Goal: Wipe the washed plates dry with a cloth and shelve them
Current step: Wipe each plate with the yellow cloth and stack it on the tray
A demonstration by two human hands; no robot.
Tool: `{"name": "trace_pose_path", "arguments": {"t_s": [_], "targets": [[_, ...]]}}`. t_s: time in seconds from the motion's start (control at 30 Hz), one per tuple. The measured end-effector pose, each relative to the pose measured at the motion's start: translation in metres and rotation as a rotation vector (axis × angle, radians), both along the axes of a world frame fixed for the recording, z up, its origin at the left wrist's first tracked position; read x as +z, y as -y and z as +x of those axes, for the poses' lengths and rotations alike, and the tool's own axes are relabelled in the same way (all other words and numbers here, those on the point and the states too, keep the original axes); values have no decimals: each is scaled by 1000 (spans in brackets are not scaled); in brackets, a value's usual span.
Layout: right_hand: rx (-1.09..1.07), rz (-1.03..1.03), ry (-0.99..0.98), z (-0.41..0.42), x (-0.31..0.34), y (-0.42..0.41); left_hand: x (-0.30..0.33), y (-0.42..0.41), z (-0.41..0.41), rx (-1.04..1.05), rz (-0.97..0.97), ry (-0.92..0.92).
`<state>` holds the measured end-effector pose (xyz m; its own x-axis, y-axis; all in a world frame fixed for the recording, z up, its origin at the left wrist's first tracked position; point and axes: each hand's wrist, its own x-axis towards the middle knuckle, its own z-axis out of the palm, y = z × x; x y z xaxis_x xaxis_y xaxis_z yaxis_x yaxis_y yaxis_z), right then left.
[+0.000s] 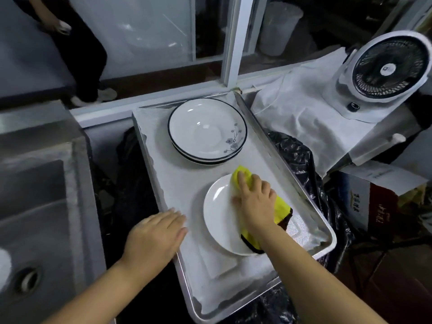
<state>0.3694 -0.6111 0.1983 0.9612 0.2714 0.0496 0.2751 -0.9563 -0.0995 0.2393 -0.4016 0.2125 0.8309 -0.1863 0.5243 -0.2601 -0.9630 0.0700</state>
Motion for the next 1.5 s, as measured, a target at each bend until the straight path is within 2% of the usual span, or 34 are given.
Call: {"name": "trace_pose_path", "arguments": {"t_s": [0.13,0.4,0.53,0.7,0.83,1.03,1.17,1.27,1.5], "targets": [[108,5,136,0,-6,-15,7,-18,-19,162,-63,-64],[440,62,131,-49,-6,-22,11,-28,-47,276,-103,-135],[498,15,71,-71,-1,-17,13,-40,-56,277,-123,-91],[502,94,-43,-96,29,-45,31,-75,-78,314,-113,-33],[588,182,-11,-119,65,-118,41,-132,-111,426,-140,-100],[722,306,91,-173,87,-278,28,-259,-195,705,-223,-215],[729,343,38,-217,66,-380,-5,-356,-259,854,-317,-409],[734,353,-59,-246,39,-444,-41,-422,-297,1026,-470,-642],[702,315,-180,-285,-32,-537,-130,-519,-335,1116,-677,-816]]}}
